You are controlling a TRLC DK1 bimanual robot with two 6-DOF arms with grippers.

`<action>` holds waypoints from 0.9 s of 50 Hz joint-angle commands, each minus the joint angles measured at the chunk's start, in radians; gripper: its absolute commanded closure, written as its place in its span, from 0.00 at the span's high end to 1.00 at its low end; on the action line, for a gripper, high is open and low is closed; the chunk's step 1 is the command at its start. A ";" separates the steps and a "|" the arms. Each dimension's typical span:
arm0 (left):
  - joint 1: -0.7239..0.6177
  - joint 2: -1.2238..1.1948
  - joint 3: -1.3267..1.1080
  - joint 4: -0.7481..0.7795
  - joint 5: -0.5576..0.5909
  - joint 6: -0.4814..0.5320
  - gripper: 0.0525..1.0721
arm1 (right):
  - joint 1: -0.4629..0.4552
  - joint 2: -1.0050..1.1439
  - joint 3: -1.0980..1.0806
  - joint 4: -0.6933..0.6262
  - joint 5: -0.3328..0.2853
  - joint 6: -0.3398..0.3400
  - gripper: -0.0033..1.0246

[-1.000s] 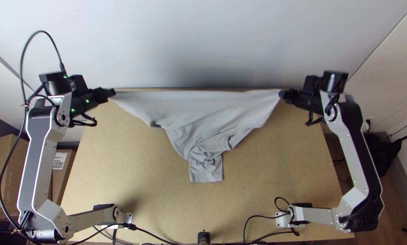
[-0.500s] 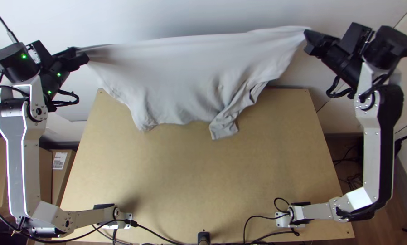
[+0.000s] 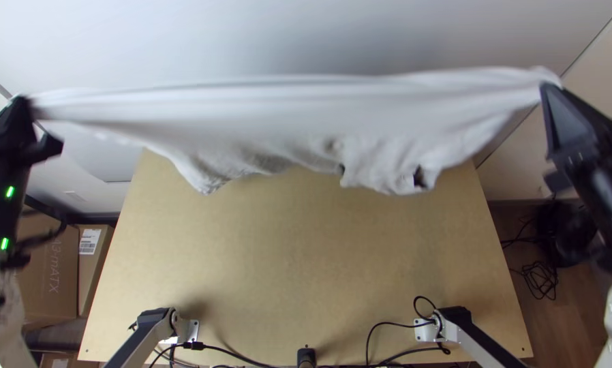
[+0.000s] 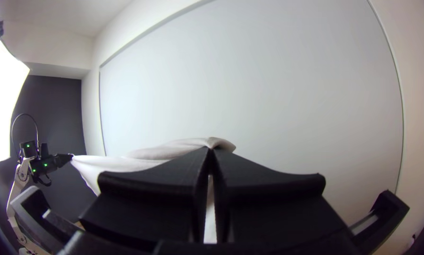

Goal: Fold the t-shirt

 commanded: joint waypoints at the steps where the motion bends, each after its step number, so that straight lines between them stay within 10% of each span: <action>1: 0.026 -0.156 -0.107 0.051 -0.030 0.070 0.03 | 0.013 -0.147 -0.110 0.035 0.020 -0.017 0.03; 23: -0.024 -0.262 -0.154 -0.158 0.001 -0.004 0.03 | 0.013 -0.231 -0.190 -0.023 -0.009 0.104 0.03; 45: -0.086 -0.224 -0.932 0.023 0.200 -0.010 0.03 | 0.027 -0.205 -0.954 0.132 -0.009 0.167 0.03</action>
